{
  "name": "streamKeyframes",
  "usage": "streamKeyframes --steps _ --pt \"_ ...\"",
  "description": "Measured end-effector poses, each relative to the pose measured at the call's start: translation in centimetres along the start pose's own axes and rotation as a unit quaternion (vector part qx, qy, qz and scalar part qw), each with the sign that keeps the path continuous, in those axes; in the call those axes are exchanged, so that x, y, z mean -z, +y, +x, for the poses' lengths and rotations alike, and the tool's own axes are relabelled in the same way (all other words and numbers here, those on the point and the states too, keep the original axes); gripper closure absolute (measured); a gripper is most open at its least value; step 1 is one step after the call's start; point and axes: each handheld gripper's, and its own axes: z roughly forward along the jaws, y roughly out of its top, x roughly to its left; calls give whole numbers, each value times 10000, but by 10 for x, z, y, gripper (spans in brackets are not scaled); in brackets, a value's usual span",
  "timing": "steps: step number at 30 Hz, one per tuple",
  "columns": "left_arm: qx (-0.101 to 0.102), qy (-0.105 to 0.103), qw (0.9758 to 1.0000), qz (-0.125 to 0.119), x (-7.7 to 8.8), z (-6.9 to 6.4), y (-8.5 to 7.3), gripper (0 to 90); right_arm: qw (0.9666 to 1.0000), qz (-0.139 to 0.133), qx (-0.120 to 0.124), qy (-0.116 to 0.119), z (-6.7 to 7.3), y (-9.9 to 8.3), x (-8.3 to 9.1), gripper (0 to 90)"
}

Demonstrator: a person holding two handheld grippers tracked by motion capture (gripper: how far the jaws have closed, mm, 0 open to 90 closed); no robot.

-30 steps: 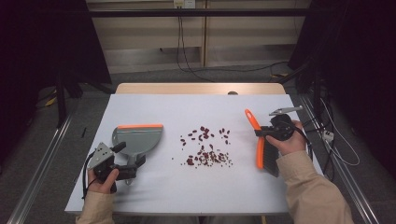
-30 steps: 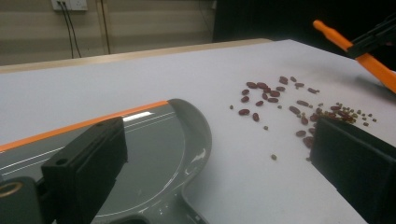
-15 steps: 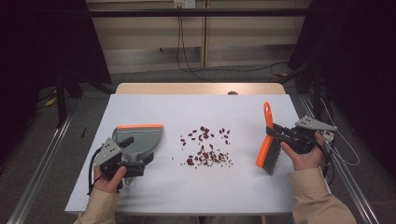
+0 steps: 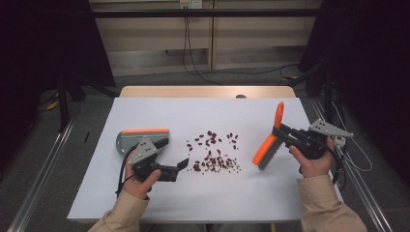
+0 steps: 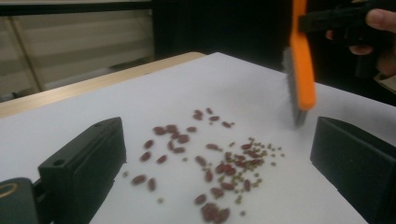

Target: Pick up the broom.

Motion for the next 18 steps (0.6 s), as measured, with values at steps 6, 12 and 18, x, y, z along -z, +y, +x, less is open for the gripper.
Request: streamKeyframes --steps 6,12,18 --pt "-181 -459 9987 106 -43 -20 9 44 9996 -191 95 176 16 13 -13 709" --pt "-5 -778 9963 374 -82 -35 11 81 9993 -148 139 313 30 18 -26 709" --pt "196 -905 9937 633 -112 -42 12 237 9981 -39 237 565 49 20 -47 709"
